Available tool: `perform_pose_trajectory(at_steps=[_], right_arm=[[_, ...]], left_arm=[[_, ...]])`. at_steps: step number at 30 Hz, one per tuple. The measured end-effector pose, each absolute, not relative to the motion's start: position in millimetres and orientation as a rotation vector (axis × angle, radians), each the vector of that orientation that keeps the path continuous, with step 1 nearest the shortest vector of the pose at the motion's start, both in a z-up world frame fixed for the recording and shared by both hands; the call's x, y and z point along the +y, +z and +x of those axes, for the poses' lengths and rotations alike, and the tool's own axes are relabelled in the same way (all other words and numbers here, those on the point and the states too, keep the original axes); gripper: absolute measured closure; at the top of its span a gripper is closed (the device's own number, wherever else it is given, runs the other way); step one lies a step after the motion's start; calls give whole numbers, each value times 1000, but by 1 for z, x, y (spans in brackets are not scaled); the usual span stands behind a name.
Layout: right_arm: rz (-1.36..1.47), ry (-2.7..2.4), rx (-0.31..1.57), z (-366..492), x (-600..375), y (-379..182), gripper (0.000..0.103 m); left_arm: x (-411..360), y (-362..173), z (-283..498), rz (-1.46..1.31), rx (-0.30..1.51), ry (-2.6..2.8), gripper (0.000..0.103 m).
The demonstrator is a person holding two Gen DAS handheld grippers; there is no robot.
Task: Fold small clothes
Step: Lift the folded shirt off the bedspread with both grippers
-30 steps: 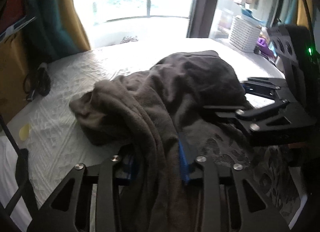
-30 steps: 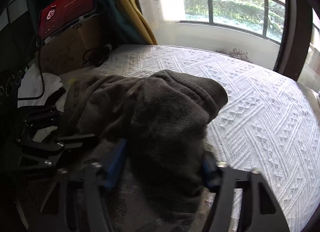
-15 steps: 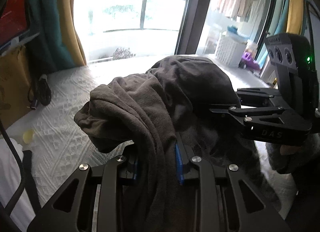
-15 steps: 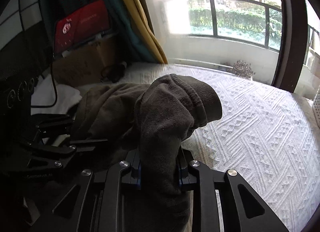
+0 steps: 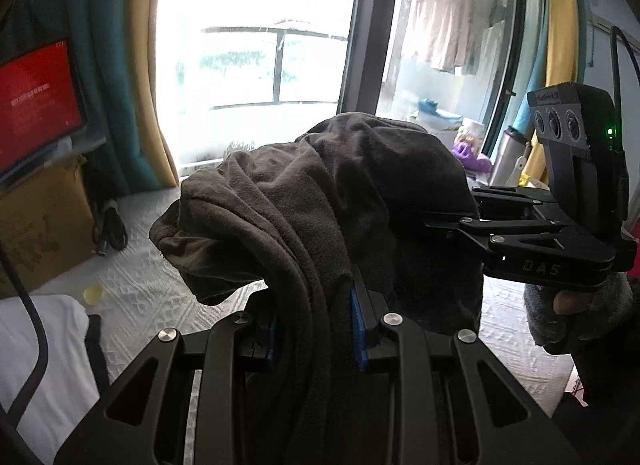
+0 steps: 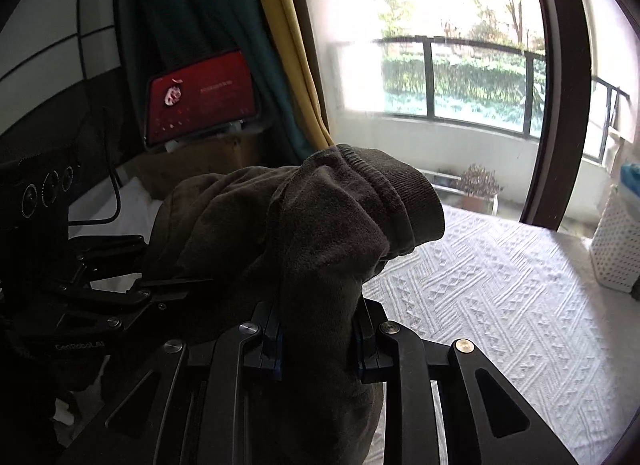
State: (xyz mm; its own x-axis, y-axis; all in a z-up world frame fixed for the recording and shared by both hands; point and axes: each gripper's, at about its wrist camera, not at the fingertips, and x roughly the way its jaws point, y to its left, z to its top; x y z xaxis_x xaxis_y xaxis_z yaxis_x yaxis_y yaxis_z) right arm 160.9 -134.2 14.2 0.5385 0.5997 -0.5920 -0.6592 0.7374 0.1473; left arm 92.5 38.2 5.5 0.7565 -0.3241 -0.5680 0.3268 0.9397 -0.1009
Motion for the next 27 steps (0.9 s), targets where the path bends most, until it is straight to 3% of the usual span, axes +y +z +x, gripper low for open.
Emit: perform_pose_trajectory(at_steps=[27], right_arm=[[-149,785,359,19,-132,114,78]], left_arm=[[55,77,-24,71,365,-331,77]])
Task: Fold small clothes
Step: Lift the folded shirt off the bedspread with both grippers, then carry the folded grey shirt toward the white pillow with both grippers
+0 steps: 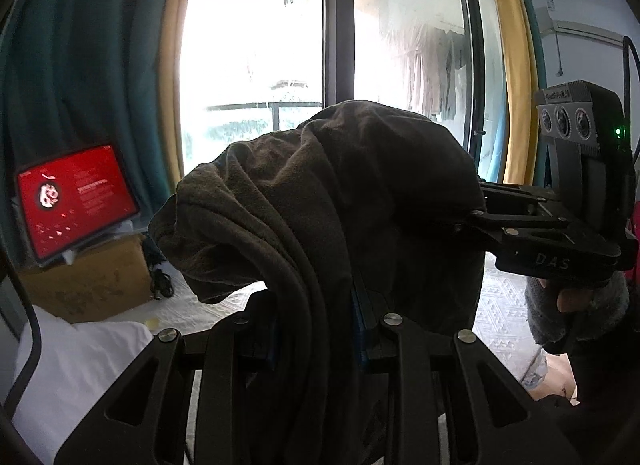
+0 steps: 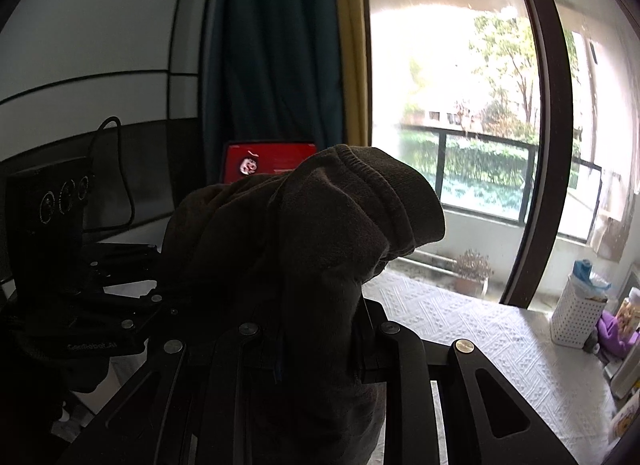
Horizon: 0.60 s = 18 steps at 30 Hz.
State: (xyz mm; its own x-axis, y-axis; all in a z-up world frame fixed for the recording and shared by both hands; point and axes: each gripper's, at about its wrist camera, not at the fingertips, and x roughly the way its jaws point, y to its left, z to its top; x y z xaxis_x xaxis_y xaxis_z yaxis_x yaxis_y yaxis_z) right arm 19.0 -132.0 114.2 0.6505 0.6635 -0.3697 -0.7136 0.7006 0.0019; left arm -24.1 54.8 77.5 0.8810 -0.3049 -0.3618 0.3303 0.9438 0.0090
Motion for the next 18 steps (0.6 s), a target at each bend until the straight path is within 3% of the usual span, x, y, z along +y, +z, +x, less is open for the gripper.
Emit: perform_pose_trajectory(at_steps=[8,18], right_arm=[[-146,831,325,-6,-120,120,78],[-168,881,409,6,-89,89,78]], left_arm=[[76,78,-52,84,336,-299,77],[100,51,-58,50,414,-264,77]])
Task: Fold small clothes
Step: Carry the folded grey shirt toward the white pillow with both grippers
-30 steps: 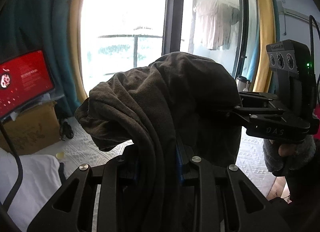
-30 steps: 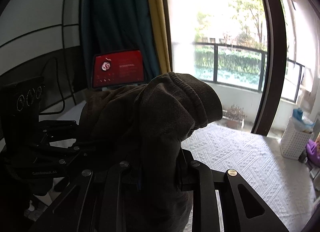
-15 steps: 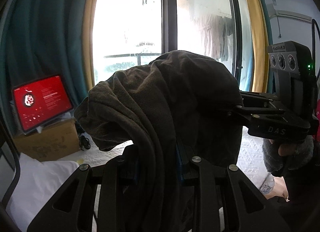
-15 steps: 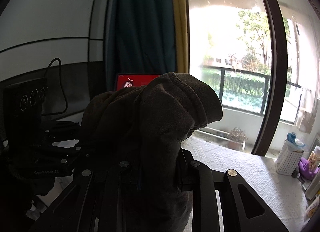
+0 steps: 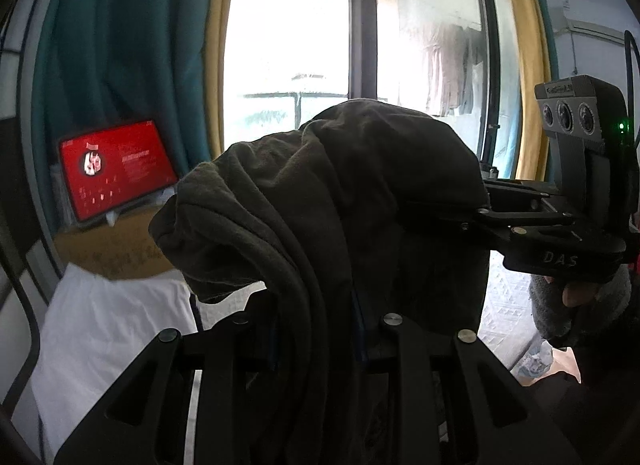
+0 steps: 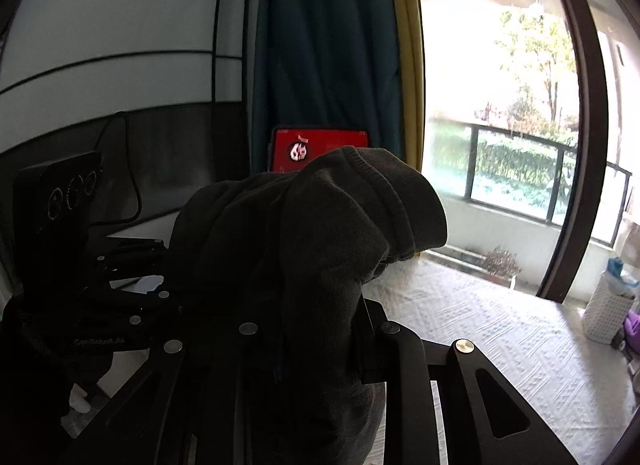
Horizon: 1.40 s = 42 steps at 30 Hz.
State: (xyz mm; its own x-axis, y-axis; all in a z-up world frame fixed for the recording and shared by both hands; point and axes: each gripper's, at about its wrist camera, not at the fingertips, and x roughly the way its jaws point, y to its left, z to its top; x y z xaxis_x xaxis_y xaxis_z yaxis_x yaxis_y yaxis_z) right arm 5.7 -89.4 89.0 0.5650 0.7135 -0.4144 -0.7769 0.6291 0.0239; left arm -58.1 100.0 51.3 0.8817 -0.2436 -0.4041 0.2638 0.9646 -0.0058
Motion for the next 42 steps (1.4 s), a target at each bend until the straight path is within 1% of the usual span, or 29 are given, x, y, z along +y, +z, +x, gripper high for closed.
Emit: perform_pose_trajectory(at_steps=[16,36,38,40,42], right_arm=[[-125,861,600,88,-74,24,78],[-119,885,832,157,-42,-48,78],[-120,886,853,164,-41,-58,78],[-115,886,873,167,-40,-64,78],[-113,884,898,171,-37,-71,78]], left_arm=[[120,2,10,2,574,-270,77],[138,-61,73,-75,789,-240,76],[141,-65,80,-84,816,-236,76],[143,-71,86,-97,852,-222,73],[146,-77,90,-116,890,-206,72]])
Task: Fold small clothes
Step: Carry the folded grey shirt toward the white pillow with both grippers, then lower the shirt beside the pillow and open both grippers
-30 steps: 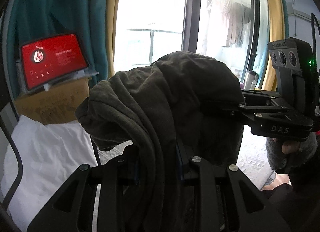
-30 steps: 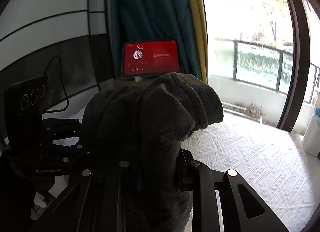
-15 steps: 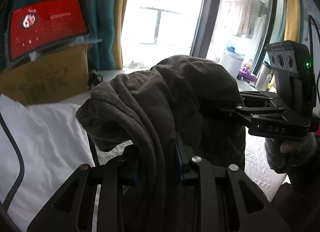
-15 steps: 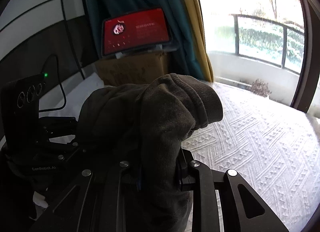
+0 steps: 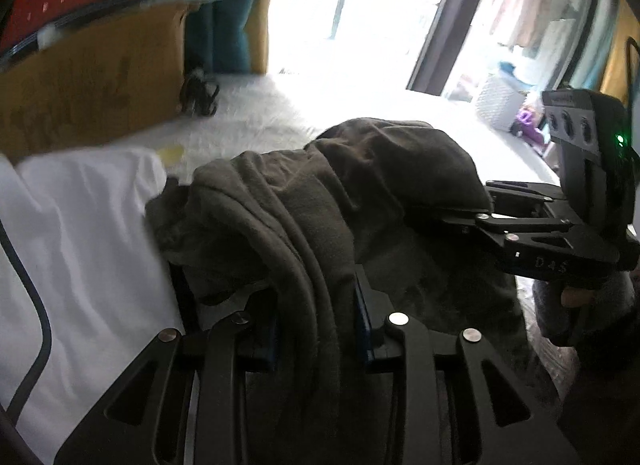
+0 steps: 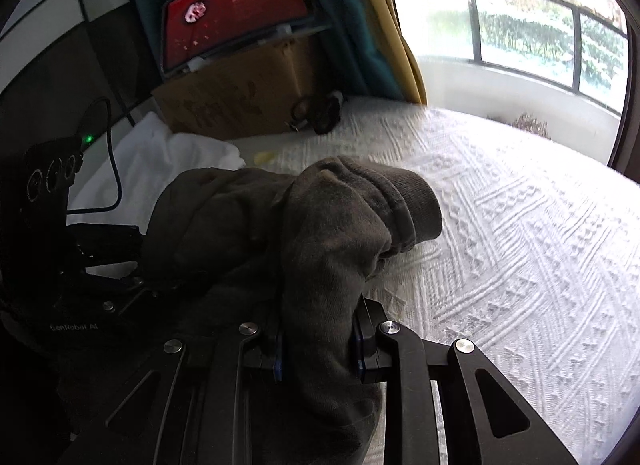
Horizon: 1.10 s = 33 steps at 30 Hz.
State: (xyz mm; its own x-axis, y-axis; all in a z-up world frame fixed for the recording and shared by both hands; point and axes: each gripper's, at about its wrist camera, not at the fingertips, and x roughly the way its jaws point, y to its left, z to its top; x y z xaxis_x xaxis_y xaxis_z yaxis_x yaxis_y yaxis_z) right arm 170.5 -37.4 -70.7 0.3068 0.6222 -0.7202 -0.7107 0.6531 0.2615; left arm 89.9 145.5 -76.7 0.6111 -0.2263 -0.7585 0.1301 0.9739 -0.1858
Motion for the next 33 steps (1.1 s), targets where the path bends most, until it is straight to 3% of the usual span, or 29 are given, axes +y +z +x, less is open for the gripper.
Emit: perform_pose_trajectory(at_steps=[4,7,8,33], right_arm=[[-114,861,938,177,-37,-84,78],[-93,845,965,184,-41,-89,58],[-86,831,966,187,-44,-91,57],[-23,741,907,184,-94,-59,56]], left_arm=[[147,-81,93,-124,921,-185,68],[151,-80,93,-144,922,-167,66],[153,-79,94,-149,919,-162,66],[153,-40,99,-1,813,-61,63]])
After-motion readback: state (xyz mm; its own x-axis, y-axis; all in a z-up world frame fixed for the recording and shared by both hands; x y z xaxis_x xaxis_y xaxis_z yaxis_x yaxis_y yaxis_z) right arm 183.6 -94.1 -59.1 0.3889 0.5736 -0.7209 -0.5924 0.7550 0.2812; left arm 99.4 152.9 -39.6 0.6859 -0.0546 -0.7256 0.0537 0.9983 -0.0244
